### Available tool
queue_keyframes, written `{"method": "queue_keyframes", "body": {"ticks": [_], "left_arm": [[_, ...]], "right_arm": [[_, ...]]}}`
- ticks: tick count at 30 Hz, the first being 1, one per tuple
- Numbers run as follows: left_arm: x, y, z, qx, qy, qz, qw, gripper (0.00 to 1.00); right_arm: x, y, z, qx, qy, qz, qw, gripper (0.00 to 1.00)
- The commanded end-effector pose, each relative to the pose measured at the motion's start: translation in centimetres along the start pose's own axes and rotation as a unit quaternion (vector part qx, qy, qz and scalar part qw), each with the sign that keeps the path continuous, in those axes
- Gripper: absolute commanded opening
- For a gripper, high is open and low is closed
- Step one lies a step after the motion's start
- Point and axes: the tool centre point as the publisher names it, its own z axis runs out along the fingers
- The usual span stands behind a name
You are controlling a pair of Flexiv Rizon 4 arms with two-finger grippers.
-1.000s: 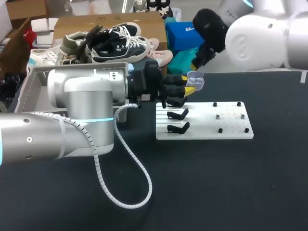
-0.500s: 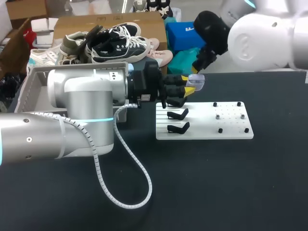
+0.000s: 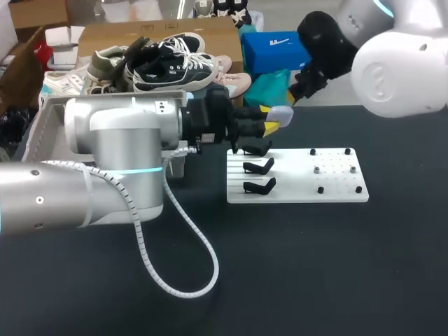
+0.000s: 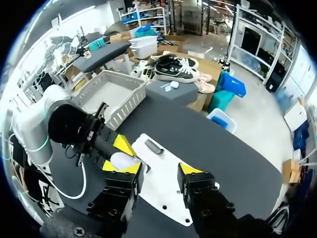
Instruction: Pick up each earbud case from the left stands, insert the matching earbuds, close the lid, and place the case in the box.
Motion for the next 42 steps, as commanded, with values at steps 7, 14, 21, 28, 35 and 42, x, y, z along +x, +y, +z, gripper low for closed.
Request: {"method": "queue_keyframes", "body": {"ticks": [7, 14, 21, 28, 35, 42], "left_arm": [[1.2, 1.7, -8.7, -0.11, 0.039, 0.015, 0.993, 0.0], [2.6, 3.3, -16.7, -0.198, 0.082, 0.023, 0.977, 0.0], [4.9, 4.6, -23.4, -0.257, 0.132, 0.016, 0.957, 0.0], [8.8, 5.5, -27.0, -0.283, 0.16, -0.017, 0.946, 0.0], [13.0, 6.6, -27.2, -0.271, 0.181, -0.053, 0.944, 0.0], [15.0, 8.2, -26.7, -0.274, 0.176, -0.07, 0.943, 0.0]], "right_arm": [[2.2, -0.4, -0.4, 0.019, -0.01, 0.038, 0.999, 0.42], [2.2, 0.1, -0.1, 0.016, -0.008, 0.047, 0.999, 0.42], [2.1, 0.7, 0.8, 0.012, 0.001, 0.053, 0.999, 0.41], [2.2, 1.1, 1.5, 0.01, 0.016, 0.059, 0.998, 0.41], [2.3, 1.4, 2.1, 0.009, 0.026, 0.062, 0.998, 0.41], [2.5, 1.7, 2.6, 0.008, 0.035, 0.064, 0.997, 0.4]]}}
